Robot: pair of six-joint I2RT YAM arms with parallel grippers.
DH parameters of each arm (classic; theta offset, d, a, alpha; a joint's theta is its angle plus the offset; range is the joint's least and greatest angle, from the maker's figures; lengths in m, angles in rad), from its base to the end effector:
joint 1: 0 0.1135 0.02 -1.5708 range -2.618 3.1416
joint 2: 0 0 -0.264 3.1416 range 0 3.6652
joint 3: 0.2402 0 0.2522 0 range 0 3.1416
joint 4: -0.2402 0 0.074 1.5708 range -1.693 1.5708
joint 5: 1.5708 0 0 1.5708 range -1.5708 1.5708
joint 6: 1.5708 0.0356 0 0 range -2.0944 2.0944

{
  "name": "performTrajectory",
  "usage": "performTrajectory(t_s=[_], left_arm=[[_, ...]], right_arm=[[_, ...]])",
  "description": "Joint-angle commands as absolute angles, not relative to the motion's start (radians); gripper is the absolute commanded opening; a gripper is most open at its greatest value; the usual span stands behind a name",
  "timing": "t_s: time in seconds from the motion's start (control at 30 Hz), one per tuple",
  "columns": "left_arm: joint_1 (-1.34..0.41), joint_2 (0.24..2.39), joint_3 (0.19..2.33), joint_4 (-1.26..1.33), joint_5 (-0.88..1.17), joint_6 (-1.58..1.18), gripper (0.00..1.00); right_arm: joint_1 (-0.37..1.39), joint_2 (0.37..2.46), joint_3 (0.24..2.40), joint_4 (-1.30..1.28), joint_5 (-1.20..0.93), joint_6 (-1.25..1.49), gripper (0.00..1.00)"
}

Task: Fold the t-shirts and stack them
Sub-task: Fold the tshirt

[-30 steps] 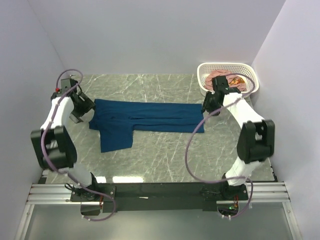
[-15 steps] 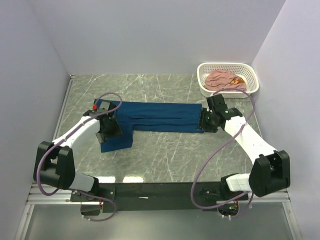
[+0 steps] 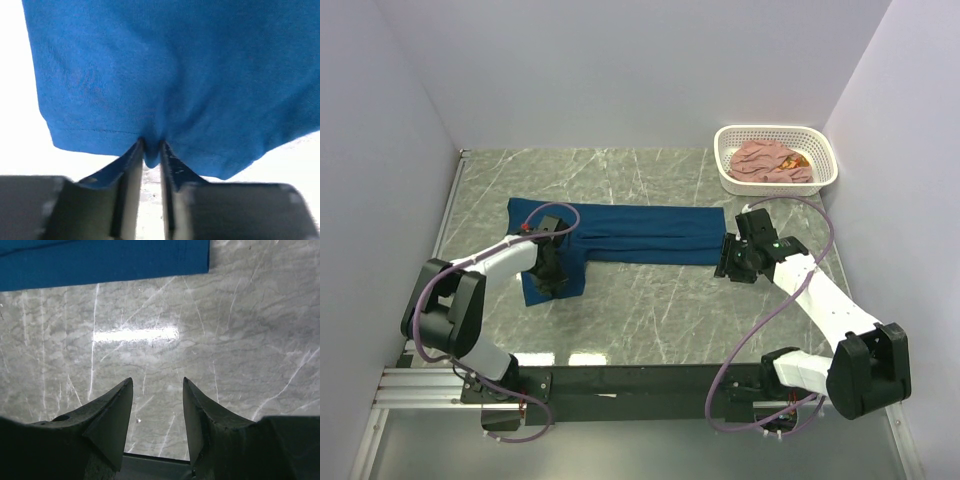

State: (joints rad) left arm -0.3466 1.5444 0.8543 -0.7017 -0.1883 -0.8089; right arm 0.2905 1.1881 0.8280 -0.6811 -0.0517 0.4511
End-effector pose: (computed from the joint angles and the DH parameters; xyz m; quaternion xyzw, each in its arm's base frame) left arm 0.2464 -0.0819 0.1605 -0.2353 0.9633 0.0298 0.1257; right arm 0.2171 0.0668 0.2337 0.0707 0.9623 0.1181 0.2348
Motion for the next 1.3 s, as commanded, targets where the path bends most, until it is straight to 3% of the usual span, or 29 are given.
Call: performTrajectory(t_s=[0.0, 0.03, 0.17, 0.53, 0.93, 1.27], left_arm=[[-0.362, 1.577, 0.822, -0.654, -0.209, -0.83, 0.23], [-0.364, 1.583, 0.81, -0.644, -0.213, -0.83, 0.14], [-0.364, 1.588, 0.83, -0.658, -0.225, -0.819, 0.01], [-0.35, 1.643, 1.197, -0.811, -0.389, -0.712, 0.01], [-0.287, 1.991, 1.751, -0.873, -0.42, -0.594, 0.01], [-0.249, 2.109, 1.881, -0.793, -0.403, -0.58, 0.02]], right_arm=[[0.298, 1.166, 0.827, -0.643, -0.049, 0.454, 0.52], [0.298, 1.17, 0.827, -0.632, -0.061, 0.456, 0.52], [0.299, 1.183, 0.824, -0.626, -0.063, 0.454, 0.52], [0.298, 1.19, 0.844, -0.649, -0.035, 0.434, 0.52], [0.298, 1.21, 0.864, -0.647, -0.035, 0.43, 0.52], [0.298, 1.236, 0.882, -0.626, -0.049, 0.426, 0.52]])
